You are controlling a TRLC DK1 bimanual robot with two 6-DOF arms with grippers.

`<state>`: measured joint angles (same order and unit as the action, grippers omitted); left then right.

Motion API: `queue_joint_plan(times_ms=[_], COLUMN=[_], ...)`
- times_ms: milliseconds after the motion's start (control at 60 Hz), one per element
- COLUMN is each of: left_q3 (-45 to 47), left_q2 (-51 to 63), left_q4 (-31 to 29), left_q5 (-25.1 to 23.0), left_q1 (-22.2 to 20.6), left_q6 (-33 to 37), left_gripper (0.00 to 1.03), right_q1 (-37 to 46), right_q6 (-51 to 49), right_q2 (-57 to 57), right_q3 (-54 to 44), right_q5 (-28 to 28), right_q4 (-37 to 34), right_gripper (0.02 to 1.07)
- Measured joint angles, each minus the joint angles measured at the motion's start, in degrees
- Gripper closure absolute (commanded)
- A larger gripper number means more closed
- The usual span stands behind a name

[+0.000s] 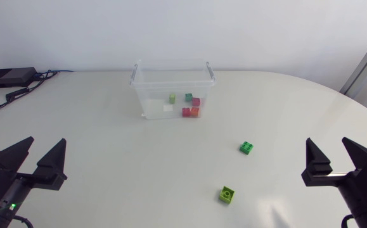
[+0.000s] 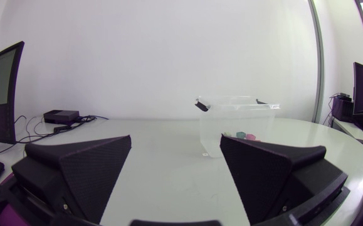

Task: Place the duplo bricks in the container

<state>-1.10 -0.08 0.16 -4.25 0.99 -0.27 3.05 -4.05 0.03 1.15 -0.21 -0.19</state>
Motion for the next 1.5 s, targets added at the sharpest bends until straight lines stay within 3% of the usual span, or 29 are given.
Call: queue_joint_plan(times_ms=[500, 583, 750, 917, 1017, 1100, 1267, 1500], left_q3=[0.0, 0.0, 0.0, 0.0, 0.0, 0.0, 0.0, 0.0], left_q2=[0.0, 0.0, 0.0, 0.0, 0.0, 0.0, 0.0, 0.0], left_q4=[0.0, 0.0, 0.0, 0.0, 0.0, 0.0, 0.0, 0.0], left_q5=[0.0, 0.0, 0.0, 0.0, 0.0, 0.0, 0.0, 0.0], left_q1=[0.0, 0.0, 0.0, 0.0, 0.0, 0.0, 0.0, 0.0], left_q6=[0.0, 0.0, 0.0, 0.0, 0.0, 0.0, 0.0, 0.0], left_gripper=[0.04, 0.04, 0.04, 0.04, 0.04, 0.04, 0.04, 0.04], right_q1=[-2.3, -4.6, -6.0, -14.3, -18.2, -19.7, -28.1, -37.4], right_q6=[0.0, 0.0, 1.8, 3.1, 2.5, -5.4, -13.7, -17.9], right_q2=[0.9, 11.1, 42.3, 60.3, 68.6, 74.9, 78.8, 84.9], right_q3=[0.5, 5.6, 26.8, 36.3, 40.9, 45.9, 46.6, 45.0], right_q5=[-0.6, -1.6, -3.6, -5.9, -10.8, -17.3, -14.4, -7.4], right_q4=[0.0, 0.1, -1.5, -10.7, -22.9, -34.7, -37.3, -37.5], right_gripper=[0.06, 0.06, 0.06, 0.06, 0.06, 0.07, 0.07, 0.07])
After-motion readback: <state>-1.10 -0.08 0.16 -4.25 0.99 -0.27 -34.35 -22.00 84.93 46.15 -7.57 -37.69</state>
